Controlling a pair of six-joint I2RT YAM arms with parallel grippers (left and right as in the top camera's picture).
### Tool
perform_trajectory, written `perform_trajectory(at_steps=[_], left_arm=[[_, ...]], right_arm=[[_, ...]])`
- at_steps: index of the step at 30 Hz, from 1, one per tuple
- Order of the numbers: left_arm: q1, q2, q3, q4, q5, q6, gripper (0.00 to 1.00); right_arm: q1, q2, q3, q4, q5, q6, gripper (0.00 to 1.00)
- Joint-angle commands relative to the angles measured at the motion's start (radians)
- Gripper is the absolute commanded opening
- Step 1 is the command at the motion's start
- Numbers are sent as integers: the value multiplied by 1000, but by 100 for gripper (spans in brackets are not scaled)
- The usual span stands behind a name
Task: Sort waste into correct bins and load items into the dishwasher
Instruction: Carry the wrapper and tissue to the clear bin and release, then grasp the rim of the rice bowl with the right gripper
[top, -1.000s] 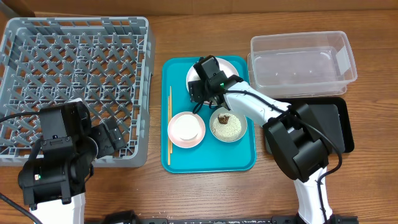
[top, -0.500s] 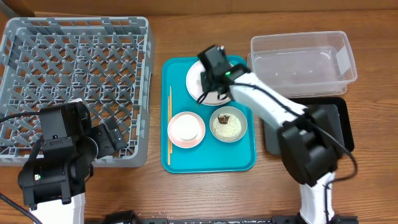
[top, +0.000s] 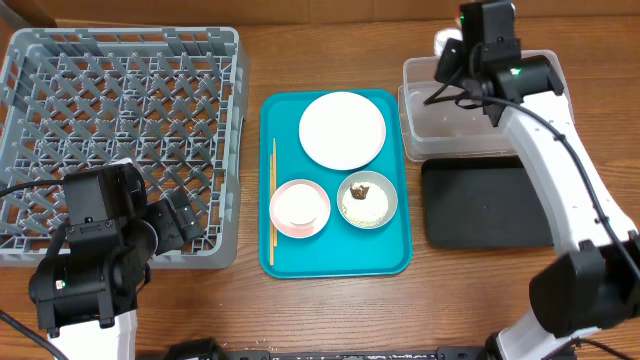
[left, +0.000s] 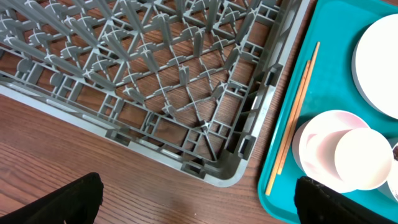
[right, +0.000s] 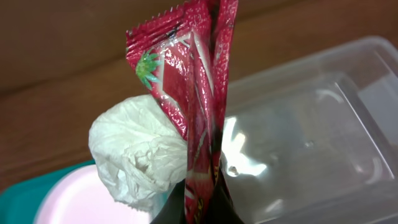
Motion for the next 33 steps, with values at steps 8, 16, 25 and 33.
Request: perform_trajectory(at_steps=[8,16,25,33], left_arm=[[8,1,19,0,11,-21,100],[8,1,19,2,11,-21,100],[8,1,19,7,8,-21,100],[8,1,19,13,8,-21,100]], right_arm=[[-92,64,-18,17,-151,24,70],[-97,-122,95,-197,-283,-62,93],[3,-209,-9,-519,-375,-151,76],[195,-451,-324,-308,-375,-203,77]])
